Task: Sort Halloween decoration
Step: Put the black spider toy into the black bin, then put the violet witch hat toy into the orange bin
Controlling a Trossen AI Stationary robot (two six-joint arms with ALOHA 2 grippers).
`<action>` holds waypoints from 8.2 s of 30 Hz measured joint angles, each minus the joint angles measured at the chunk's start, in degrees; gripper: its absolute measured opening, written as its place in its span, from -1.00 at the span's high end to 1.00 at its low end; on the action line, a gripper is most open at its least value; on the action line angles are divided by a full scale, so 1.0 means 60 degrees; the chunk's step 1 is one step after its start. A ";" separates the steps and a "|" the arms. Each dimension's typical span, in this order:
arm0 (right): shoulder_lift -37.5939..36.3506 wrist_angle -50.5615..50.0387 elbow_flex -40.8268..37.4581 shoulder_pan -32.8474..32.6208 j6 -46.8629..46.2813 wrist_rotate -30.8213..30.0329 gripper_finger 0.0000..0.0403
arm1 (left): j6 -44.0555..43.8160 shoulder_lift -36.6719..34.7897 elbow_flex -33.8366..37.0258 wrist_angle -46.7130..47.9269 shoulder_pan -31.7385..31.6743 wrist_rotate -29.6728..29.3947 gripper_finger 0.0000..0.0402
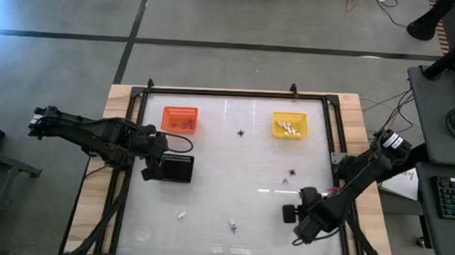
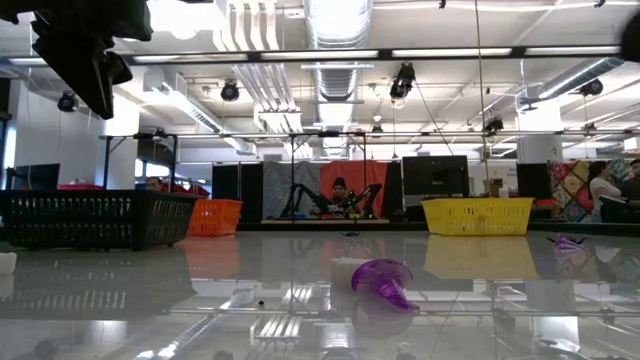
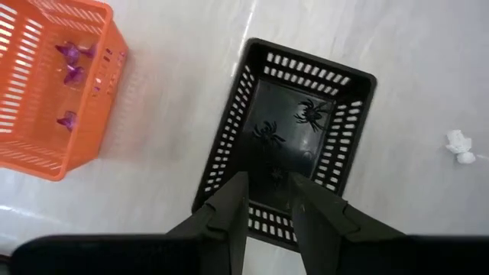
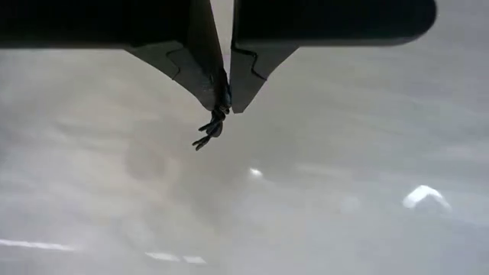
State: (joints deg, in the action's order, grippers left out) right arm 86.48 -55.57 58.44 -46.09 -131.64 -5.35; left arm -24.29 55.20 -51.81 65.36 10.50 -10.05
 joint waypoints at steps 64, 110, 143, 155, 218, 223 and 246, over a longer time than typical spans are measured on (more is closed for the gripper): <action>0.3843 0.8144 0.4822 0.8660 1.5070 0.1707 0.96 | -0.1873 -0.0297 -0.0004 0.1444 -0.0590 -0.2243 0.61; 0.7385 0.5281 1.0214 0.7469 1.5020 0.1899 0.40 | -0.1282 -0.0772 -0.0004 0.1475 -0.0584 -0.1383 0.61; 0.6215 -0.0229 0.9411 0.3875 1.0193 0.1622 0.28 | -0.1027 -0.0752 0.0015 0.1287 -0.0576 -0.1397 0.61; 0.6233 0.1162 0.8098 0.3346 0.9119 0.1396 0.29 | -0.1002 -0.0627 0.0018 0.1170 -0.0579 -0.1397 0.61; 0.6229 0.3923 0.6942 0.4208 1.1184 -0.0352 0.29 | -0.0816 -0.0463 0.0022 0.0532 -0.0579 -0.0894 0.61; 0.6314 0.4101 0.6928 0.4230 1.1426 -0.0277 0.29 | -0.0816 -0.0463 0.0022 0.0531 -0.0579 -0.0895 0.61; 0.6929 0.3913 0.6983 0.4281 1.1231 0.0219 0.88 | -0.0816 -0.0463 0.0022 0.0528 -0.0579 -0.0898 0.61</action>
State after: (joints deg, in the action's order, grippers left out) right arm 128.05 -32.09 100.33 -20.40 -64.25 -4.04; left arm -29.19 52.42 -51.68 68.53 7.03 -15.44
